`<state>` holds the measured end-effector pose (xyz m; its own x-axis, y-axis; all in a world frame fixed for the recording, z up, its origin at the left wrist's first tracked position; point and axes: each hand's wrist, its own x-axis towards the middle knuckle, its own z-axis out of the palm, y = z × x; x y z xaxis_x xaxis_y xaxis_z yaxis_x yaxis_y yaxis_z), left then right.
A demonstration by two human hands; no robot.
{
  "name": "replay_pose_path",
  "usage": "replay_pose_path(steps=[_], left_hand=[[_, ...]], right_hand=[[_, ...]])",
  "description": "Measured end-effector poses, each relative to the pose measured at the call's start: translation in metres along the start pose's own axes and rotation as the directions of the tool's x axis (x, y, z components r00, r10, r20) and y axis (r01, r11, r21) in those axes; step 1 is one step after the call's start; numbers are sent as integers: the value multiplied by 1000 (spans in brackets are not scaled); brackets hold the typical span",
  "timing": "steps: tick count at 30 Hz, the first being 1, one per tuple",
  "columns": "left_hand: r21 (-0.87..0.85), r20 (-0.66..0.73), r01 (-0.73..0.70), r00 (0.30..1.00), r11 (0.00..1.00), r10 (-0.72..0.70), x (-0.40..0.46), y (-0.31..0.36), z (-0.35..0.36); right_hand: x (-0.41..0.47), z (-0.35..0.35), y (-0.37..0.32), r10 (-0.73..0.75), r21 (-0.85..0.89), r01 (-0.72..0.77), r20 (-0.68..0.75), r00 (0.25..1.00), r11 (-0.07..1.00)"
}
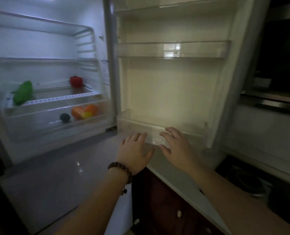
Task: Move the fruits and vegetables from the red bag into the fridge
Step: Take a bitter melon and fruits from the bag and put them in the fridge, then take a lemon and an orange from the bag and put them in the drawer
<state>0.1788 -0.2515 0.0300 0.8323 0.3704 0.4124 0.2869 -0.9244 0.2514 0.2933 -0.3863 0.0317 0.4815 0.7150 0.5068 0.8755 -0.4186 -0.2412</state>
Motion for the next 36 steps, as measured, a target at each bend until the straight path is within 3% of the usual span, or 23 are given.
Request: replay_pose_path(steps=[8, 13, 19, 27, 32, 36], left_hand=[[-70, 71, -208, 975, 976, 213, -23, 142, 65], [-197, 118, -366, 912, 909, 393, -61, 258, 108], [-287, 168, -489, 821, 824, 546, -131, 411, 150], [-439, 183, -671, 585, 598, 790, -247, 606, 173], [-500, 157, -737, 439, 455, 885, -316, 705, 178], [-546, 159, -755, 333, 364, 929, -362, 763, 181]], right_hand=[[-144, -69, 86, 285, -158, -284, -17, 958, 946], [-265, -125, 136, 517, -157, -525, -92, 851, 837], [-420, -204, 179, 682, -211, -705, -180, 709, 677], [-626, -312, 192, 846, -191, -906, -328, 421, 377], [-732, -365, 181, 881, -141, -975, -421, 218, 174], [-788, -393, 177, 885, -111, -992, -453, 103, 59]])
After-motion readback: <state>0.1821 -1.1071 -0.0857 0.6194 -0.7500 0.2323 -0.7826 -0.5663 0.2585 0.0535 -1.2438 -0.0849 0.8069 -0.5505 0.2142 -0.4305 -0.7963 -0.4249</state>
